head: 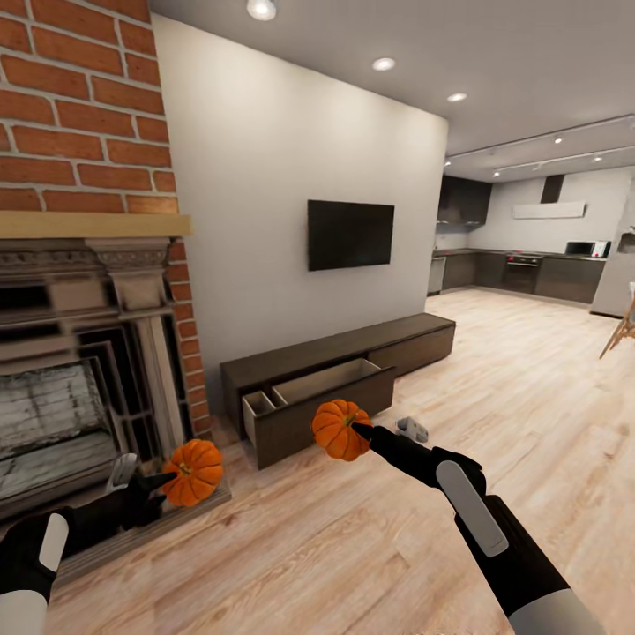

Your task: Place each of the two pumpkins and all three candles from the living room inside a cabinet in the living room (use any cabinet), then make sure every cabinet is closed, and position the cauldron so it is next to a table in the living room.

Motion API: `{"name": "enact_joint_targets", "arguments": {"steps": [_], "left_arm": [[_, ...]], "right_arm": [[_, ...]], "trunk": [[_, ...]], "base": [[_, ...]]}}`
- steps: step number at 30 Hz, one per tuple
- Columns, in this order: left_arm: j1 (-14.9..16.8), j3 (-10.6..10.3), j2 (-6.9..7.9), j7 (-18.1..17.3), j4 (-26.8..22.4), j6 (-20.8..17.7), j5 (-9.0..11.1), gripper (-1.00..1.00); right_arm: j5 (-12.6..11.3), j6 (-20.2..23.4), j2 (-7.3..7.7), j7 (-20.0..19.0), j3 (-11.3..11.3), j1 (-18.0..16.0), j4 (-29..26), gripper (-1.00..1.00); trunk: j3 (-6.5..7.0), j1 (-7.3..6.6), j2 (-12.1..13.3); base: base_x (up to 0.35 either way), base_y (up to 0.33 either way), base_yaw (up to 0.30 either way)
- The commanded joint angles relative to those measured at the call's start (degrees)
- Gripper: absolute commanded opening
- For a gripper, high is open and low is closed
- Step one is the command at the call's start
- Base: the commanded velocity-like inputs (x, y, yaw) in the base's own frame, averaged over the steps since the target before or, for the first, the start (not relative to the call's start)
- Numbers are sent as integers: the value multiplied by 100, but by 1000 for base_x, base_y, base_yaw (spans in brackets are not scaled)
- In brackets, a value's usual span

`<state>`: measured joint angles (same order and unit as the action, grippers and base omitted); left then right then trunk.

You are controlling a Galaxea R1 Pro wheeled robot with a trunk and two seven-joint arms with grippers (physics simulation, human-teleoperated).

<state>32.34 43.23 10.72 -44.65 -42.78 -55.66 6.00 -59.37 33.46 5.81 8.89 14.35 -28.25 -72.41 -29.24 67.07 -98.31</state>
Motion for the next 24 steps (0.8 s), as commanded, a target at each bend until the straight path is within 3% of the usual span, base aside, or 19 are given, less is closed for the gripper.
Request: {"name": "enact_joint_targets", "arguments": {"steps": [1,24], "left_arm": [[1,1,0,8,-3,-24,68,-100],[1,-2,-3,1,-3,-27,68,-100]], "right_arm": [[-31,-6,-1,-18,-2,-1,-2,-100],[-31,-6,51,-10,-11,4,-2,-100]], "trunk": [[7,0,0],[135,0,0]], "base": [[0,0,-243],[0,0,-245]]}}
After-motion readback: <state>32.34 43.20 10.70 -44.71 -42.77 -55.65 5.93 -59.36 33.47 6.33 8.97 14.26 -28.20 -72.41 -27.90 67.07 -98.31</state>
